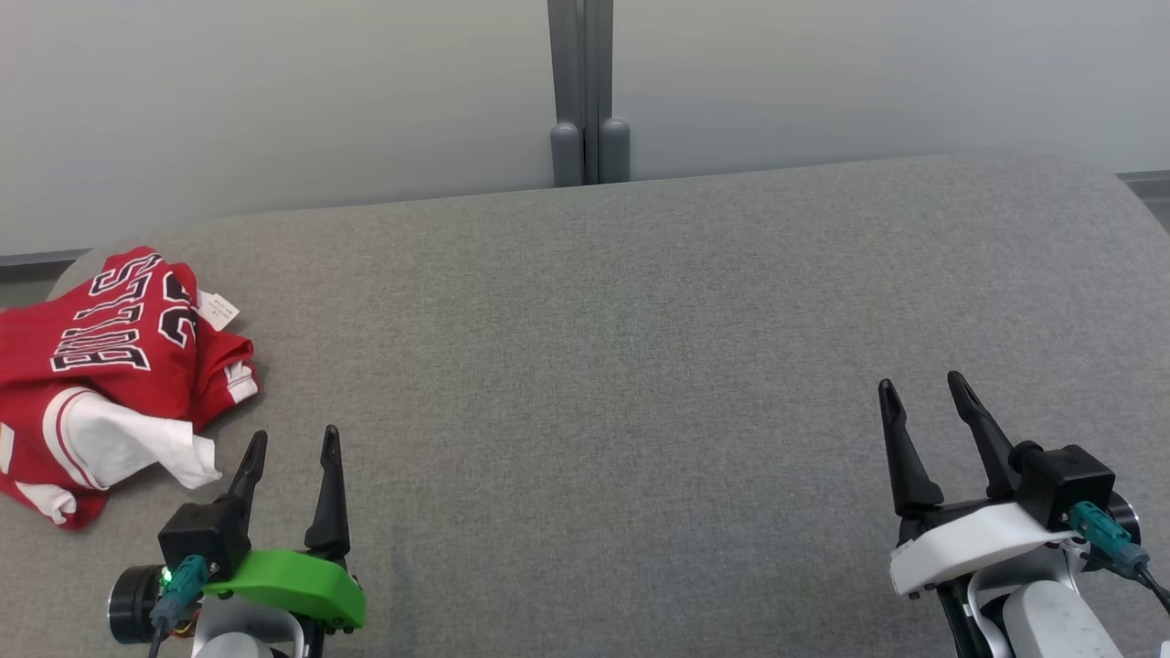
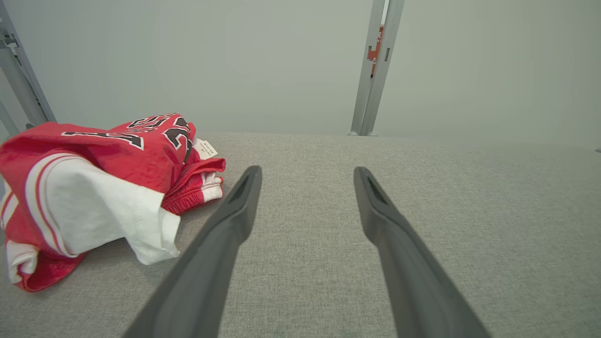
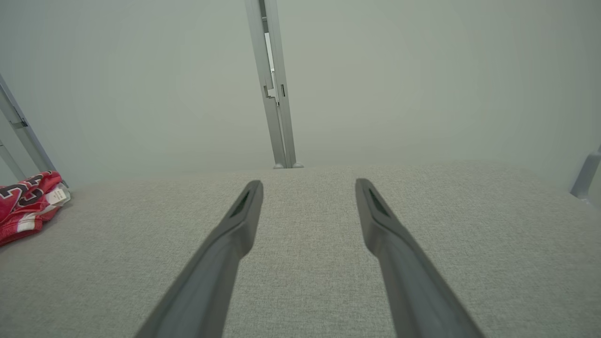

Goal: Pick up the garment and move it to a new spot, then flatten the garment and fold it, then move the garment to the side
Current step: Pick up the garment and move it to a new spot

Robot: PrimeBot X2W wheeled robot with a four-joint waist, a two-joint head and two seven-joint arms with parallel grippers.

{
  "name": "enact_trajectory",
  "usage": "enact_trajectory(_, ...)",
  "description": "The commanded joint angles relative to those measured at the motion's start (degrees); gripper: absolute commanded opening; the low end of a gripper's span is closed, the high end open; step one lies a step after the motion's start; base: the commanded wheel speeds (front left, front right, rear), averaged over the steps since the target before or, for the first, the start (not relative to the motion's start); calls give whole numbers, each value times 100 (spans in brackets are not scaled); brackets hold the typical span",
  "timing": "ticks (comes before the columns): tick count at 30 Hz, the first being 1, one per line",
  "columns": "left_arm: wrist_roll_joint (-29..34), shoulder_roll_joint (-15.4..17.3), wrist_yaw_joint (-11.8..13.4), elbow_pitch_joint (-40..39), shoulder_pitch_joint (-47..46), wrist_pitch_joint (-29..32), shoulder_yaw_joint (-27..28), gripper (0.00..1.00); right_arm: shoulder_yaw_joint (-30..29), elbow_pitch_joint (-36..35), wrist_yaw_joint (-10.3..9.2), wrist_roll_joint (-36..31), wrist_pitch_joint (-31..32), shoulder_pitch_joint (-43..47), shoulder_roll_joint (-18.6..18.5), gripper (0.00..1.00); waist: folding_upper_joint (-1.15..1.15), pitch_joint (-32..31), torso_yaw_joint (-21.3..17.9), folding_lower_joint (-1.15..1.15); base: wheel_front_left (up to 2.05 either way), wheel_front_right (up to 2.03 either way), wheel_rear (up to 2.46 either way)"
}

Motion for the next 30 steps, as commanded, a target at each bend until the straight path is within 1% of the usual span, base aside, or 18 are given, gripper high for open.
enact_trajectory(1, 22, 10, 13, -3, -52, -19, 16, 100, -10, 1, 0, 11, -33, 42, -4, 100, 0, 12, 24, 0, 0, 0, 0)
enact_trajectory(6, 35, 8, 20, -38, -153, -19, 33, 100, -10, -82, 0, -2, -35, 32, -46, 100, 0, 79, 290, 0, 0, 0, 0)
enact_trajectory(13, -17, 7, 39, -89, -240, -19, 178, 100, 32, -175, 0, -6, -34, -39, -88, 100, 0, 178, 997, 0, 0, 0, 0)
enact_trajectory(22, -23, 18, 73, -148, -142, -18, 428, 100, 291, -318, 0, -12, 48, -149, -117, 100, 0, 250, 1919, 0, 0, 0, 0)
enact_trajectory(30, 1, -12, 87, -224, -30, -19, 582, 100, 478, -461, -1, 13, 161, -209, -186, 100, 0, 282, 2437, 0, 0, 0, 0)
